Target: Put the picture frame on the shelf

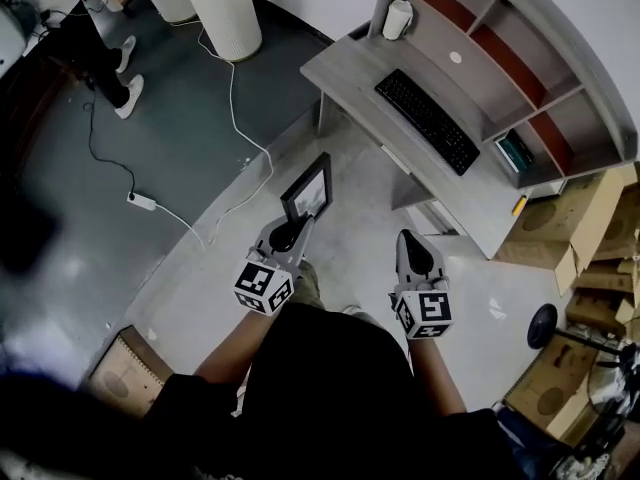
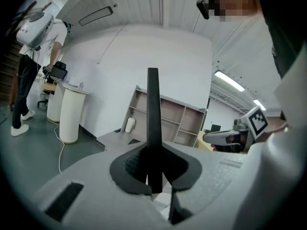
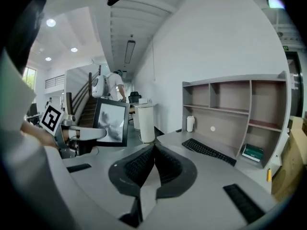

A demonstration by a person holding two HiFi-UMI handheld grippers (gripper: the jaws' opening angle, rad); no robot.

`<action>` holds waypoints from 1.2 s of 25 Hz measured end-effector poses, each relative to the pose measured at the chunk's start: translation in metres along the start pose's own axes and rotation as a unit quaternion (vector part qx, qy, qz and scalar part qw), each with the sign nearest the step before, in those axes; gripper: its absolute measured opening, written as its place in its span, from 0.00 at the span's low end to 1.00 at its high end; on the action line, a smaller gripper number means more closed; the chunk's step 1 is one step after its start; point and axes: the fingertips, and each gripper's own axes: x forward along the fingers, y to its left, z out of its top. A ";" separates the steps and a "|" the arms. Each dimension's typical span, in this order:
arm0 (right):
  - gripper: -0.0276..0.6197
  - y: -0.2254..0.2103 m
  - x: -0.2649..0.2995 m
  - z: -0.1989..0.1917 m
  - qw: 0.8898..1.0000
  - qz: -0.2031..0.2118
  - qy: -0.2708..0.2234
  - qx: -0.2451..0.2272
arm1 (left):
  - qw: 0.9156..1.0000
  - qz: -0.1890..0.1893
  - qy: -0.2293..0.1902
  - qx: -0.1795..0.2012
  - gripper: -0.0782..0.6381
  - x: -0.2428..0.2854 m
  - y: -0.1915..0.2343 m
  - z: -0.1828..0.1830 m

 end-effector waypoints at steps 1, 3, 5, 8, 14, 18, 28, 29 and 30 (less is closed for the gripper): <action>0.06 0.002 0.012 0.008 1.000 -0.003 -0.001 0.008 | 1.000 -0.005 0.000 -0.002 0.17 0.003 0.010 0.005; 0.06 0.008 0.037 0.022 1.000 -0.007 -0.002 0.014 | 1.000 -0.016 0.002 -0.004 0.17 0.014 0.031 0.015; 0.06 0.014 0.060 0.029 1.000 -0.015 0.002 0.025 | 1.000 -0.023 0.005 -0.011 0.17 0.024 0.054 0.025; 0.06 0.023 0.087 0.039 0.999 -0.029 0.004 0.034 | 0.999 -0.035 0.005 -0.017 0.17 0.032 0.081 0.045; 0.06 0.034 0.124 0.064 0.997 -0.060 -0.009 0.036 | 0.996 -0.084 0.013 0.000 0.17 0.044 0.113 0.079; 0.06 0.048 0.138 0.065 0.997 -0.065 0.007 0.031 | 0.994 -0.107 0.014 0.003 0.17 0.047 0.126 0.086; 0.06 0.023 0.159 0.068 0.994 -0.089 -0.019 0.063 | 0.992 -0.118 0.028 -0.034 0.17 0.076 0.138 0.071; 0.06 0.019 0.163 0.070 0.993 -0.091 -0.024 0.066 | 0.992 -0.120 0.030 -0.031 0.17 0.081 0.138 0.072; 0.06 0.013 0.167 0.072 0.993 -0.094 -0.029 0.070 | 0.992 -0.121 0.032 -0.028 0.17 0.087 0.138 0.073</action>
